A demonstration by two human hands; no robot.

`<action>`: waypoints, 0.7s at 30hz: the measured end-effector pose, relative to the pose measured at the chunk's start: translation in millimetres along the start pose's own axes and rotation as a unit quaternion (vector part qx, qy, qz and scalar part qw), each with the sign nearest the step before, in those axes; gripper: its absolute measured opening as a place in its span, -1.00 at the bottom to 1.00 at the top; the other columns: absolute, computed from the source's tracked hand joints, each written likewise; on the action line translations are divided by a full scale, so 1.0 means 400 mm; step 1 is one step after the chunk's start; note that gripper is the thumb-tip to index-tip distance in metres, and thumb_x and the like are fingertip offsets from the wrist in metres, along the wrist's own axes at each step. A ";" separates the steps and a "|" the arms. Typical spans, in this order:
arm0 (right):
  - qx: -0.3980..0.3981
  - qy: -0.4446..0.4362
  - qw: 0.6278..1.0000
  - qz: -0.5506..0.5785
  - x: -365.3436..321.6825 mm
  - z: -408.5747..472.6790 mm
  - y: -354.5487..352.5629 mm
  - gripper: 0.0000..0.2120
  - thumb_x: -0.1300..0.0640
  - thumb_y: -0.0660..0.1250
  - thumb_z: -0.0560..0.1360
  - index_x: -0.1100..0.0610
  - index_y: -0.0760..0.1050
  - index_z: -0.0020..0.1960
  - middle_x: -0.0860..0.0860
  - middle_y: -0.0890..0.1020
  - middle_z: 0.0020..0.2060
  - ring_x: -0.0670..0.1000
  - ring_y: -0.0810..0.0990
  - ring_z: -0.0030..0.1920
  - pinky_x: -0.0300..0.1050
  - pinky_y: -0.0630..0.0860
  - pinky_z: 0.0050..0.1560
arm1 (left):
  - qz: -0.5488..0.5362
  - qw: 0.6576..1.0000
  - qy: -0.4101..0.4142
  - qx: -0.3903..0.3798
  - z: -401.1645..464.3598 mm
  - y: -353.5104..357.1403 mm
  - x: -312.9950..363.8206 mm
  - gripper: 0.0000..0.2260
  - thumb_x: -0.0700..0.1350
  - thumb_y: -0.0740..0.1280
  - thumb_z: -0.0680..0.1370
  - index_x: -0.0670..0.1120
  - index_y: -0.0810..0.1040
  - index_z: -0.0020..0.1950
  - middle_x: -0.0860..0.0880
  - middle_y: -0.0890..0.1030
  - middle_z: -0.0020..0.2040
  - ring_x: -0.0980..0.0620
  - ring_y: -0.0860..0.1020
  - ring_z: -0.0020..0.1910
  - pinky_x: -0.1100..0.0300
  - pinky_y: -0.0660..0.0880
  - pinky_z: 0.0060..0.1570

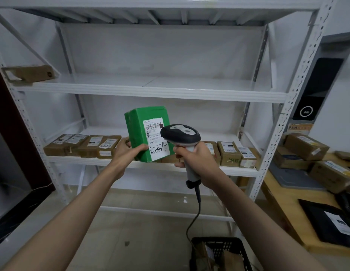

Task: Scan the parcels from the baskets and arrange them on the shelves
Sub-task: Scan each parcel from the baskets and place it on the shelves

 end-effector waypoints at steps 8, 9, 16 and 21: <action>-0.003 -0.012 0.999 -0.046 -0.033 0.071 0.122 -0.87 0.11 0.46 0.52 -0.11 0.57 -0.04 -0.22 0.71 -0.22 -0.09 0.66 -0.07 0.05 0.67 0.04 | -0.026 1.000 -0.014 -0.008 0.015 -0.145 -0.005 -0.43 -0.01 0.50 0.48 -0.12 0.43 0.43 -0.07 0.62 0.21 -0.01 0.64 0.13 -0.04 0.57 0.22; -0.005 -0.013 0.999 -0.050 -0.036 0.080 0.148 -0.88 0.09 0.46 0.52 -0.11 0.57 -0.03 -0.24 0.70 -0.23 -0.14 0.65 -0.10 -0.01 0.66 -0.02 | -0.033 0.999 -0.017 -0.008 0.019 -0.172 -0.004 -0.46 -0.01 0.48 0.49 -0.11 0.43 0.42 -0.05 0.64 0.20 0.01 0.63 0.13 -0.05 0.55 0.25; -0.058 -0.022 0.998 -0.026 -0.066 0.133 0.400 -0.85 0.12 0.45 0.53 -0.10 0.56 0.02 -0.31 0.70 -0.19 -0.35 0.63 -0.15 -0.32 0.54 -0.17 | -0.060 0.998 -0.024 0.007 0.038 -0.372 0.022 -0.43 0.15 0.43 0.36 -0.06 0.54 0.31 -0.05 0.71 0.13 -0.05 0.65 0.17 -0.10 0.53 0.28; -0.074 -0.039 0.997 0.003 -0.082 0.179 0.563 -0.80 0.16 0.44 0.54 -0.09 0.51 0.06 -0.31 0.70 -0.21 -0.33 0.65 -0.16 -0.40 0.55 -0.24 | -0.080 0.996 -0.027 0.038 0.057 -0.528 0.025 -0.43 0.15 0.39 0.37 -0.07 0.51 0.32 -0.07 0.70 0.14 -0.07 0.63 0.18 -0.12 0.53 0.27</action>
Point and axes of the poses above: each hand's wrist, its own z-axis towards the middle knuckle, its own y-axis out of the palm, x = y × z, the point moved 7 cm from there along z, towards the middle knuckle
